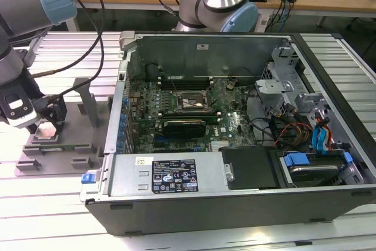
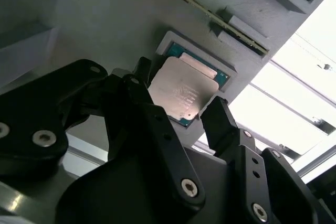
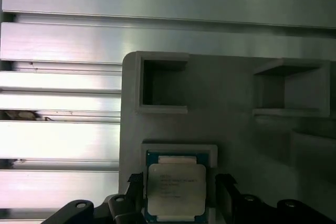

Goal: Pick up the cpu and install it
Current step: 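Pick up the cpu and move it towards the insertion slot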

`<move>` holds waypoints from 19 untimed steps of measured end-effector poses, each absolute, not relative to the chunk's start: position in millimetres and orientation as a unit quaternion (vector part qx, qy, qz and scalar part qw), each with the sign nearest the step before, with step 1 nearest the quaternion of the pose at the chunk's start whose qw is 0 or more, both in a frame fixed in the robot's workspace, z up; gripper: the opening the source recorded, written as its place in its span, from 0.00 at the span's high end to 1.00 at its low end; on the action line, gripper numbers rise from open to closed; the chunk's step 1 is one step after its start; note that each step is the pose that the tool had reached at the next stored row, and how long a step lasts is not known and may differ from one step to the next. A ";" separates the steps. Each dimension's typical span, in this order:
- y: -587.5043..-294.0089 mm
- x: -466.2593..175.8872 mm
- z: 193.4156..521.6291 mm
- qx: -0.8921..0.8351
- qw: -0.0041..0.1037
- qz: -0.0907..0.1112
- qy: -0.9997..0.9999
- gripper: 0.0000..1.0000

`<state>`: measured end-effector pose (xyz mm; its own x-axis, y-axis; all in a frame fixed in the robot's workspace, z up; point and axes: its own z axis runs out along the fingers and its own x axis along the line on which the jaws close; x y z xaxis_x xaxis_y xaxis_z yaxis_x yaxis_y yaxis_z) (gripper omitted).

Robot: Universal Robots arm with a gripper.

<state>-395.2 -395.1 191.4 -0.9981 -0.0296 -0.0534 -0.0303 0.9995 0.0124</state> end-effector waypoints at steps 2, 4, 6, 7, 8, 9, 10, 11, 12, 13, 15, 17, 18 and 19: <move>-395.1 -395.2 189.6 -0.015 0.027 0.006 1.000 0.34; -395.1 -395.3 187.2 -0.015 0.027 0.006 1.000 0.34; -395.0 -395.8 186.7 -0.015 0.027 0.006 1.000 0.34; -395.0 -396.8 186.7 -0.015 0.027 0.006 1.000 0.34; -395.1 -397.0 186.7 -0.015 0.027 0.006 1.000 0.34; -395.1 -397.0 186.7 -0.015 0.027 0.006 1.000 0.34; -395.1 -397.1 186.3 -0.015 0.027 0.006 1.000 0.34; -395.1 -397.1 185.7 -0.015 0.026 0.005 1.000 0.34; -395.1 -397.1 185.6 -0.015 0.027 0.005 1.000 0.34; -395.1 -397.1 185.6 -0.015 0.027 0.005 1.000 0.34; -395.1 -397.1 185.5 -0.015 0.027 0.005 1.000 0.34; -395.0 -397.0 186.8 -0.015 0.027 0.005 1.000 0.34; -395.0 -397.1 187.0 -0.015 0.027 0.005 1.000 0.34; -395.1 -397.1 187.1 -0.015 0.027 0.005 1.000 0.34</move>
